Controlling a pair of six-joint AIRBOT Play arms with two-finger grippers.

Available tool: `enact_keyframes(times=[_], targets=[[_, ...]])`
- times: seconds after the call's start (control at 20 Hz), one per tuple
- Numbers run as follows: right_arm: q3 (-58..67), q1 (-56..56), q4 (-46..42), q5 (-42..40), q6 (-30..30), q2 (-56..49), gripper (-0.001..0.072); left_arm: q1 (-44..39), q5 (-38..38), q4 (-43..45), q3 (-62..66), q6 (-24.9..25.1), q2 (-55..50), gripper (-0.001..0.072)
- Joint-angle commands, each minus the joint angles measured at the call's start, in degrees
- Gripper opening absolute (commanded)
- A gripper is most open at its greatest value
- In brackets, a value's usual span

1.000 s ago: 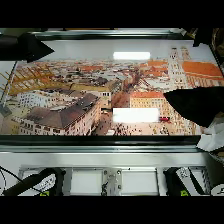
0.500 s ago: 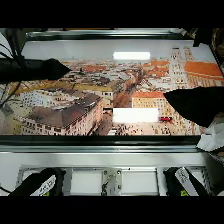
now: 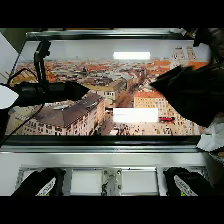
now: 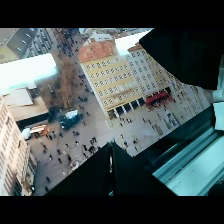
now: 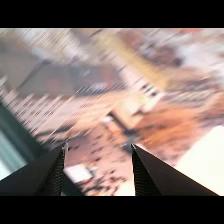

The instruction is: Fold the clothes and pants, and hang the long-sleeved shirts on hangers.

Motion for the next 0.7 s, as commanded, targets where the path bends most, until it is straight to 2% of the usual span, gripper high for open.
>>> enact_keyframes(times=[0.0,0.1,0.15,0.25,0.3,0.65], targets=[[-11.5,13.5,-2.3,-5.4,0.2,-0.1,0.0435,-2.8,0.9,0.0,-0.9,-0.1,0.6,0.001],[-13.1,15.8,-2.3,-4.9,0.2,-0.5,0.0427,-3.1,0.9,0.0,-0.9,-0.1,0.6,0.001],[-13.1,16.2,-2.3,-4.2,0.2,-0.7,0.0335,-3.1,0.9,0.0,-0.9,-0.1,0.6,0.001],[-13.1,16.3,-2.3,-3.8,0.2,-0.8,0.0044,-3.1,0.9,0.0,-0.9,-0.1,0.6,0.001],[-13.1,16.3,-2.3,-3.8,0.2,-0.8,0.001,-3.1,1.0,0.0,-0.9,-0.1,0.6,0.001],[-13.1,16.3,-2.3,-3.8,0.2,-0.8,0.0011,-3.1,1.0,0.0,-0.9,-0.1,0.6,0.0011]])
